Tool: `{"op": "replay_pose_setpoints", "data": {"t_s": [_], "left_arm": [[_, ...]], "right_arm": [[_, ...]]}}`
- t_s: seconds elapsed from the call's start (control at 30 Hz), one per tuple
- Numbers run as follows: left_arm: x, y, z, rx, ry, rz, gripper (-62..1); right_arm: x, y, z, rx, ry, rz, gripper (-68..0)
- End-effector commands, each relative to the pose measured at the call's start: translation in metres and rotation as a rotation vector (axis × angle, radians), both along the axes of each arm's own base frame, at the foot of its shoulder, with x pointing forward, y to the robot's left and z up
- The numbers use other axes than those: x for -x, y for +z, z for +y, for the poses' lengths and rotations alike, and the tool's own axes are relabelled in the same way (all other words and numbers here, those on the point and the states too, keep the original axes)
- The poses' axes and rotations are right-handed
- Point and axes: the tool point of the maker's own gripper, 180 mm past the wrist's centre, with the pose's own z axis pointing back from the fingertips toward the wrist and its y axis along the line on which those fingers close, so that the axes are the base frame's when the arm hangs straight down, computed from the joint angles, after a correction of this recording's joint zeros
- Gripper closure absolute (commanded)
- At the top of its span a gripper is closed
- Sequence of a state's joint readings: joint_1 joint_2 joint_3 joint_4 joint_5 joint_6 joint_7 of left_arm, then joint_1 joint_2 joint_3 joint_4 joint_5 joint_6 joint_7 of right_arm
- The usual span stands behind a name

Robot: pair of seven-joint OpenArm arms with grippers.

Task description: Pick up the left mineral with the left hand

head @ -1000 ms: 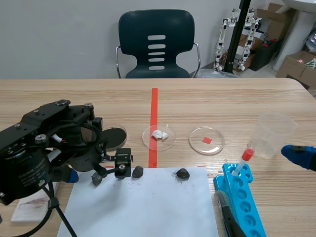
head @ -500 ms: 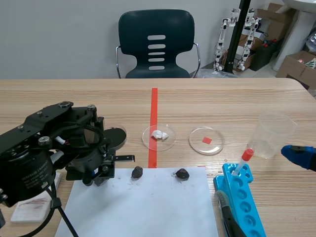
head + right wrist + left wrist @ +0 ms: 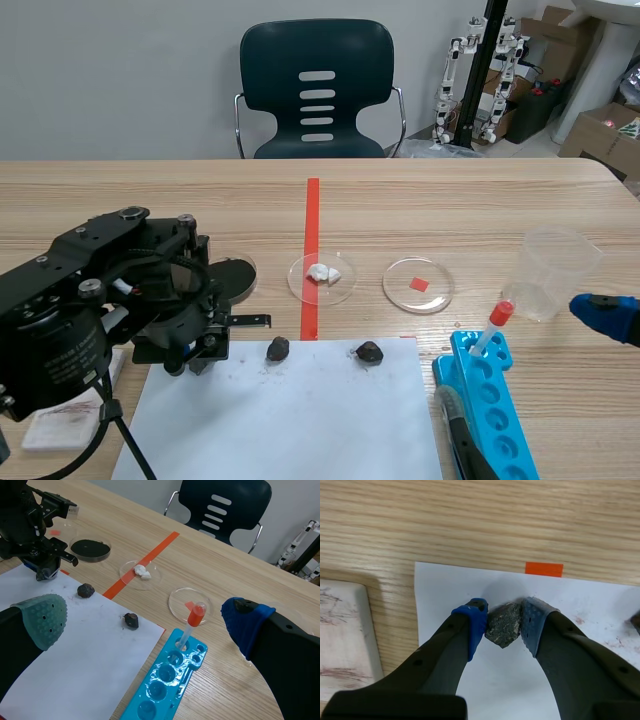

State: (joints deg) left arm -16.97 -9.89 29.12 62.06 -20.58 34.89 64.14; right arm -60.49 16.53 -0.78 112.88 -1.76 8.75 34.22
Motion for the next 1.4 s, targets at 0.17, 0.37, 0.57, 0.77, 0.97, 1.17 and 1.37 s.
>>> {"op": "replay_pose_setpoints", "data": {"t_s": [0.17, 0.37, 0.57, 0.77, 0.97, 1.17, 1.37], "left_arm": [[-0.018, 0.029, 0.012, -0.028, -0.028, -0.176, -11.6], [-0.016, 0.055, 0.022, -0.040, -0.053, -0.334, -11.6], [-0.009, 0.090, 0.035, -0.062, -0.083, -0.537, -11.6], [0.005, 0.127, 0.041, -0.069, -0.160, -0.750, -11.6], [0.030, 0.158, 0.030, -0.012, -0.293, -0.926, -11.5], [0.065, 0.183, 0.014, 0.051, -0.414, -1.062, -11.5], [0.098, 0.189, -0.001, 0.056, -0.541, -1.110, -11.5]], "right_arm": [[-0.006, 0.012, 0.000, -0.010, 0.000, -0.045, -65.5], [-0.006, 0.012, 0.000, -0.010, 0.000, -0.045, -65.5], [-0.006, 0.012, 0.000, -0.010, 0.000, -0.045, -65.5], [-0.006, 0.012, 0.000, -0.010, 0.000, -0.045, -65.5], [-0.006, 0.012, 0.000, -0.010, 0.000, -0.045, -65.5], [-0.006, 0.012, 0.000, -0.010, 0.000, -0.045, -65.5], [-0.006, 0.012, 0.000, -0.010, 0.000, -0.045, -65.5]]}}
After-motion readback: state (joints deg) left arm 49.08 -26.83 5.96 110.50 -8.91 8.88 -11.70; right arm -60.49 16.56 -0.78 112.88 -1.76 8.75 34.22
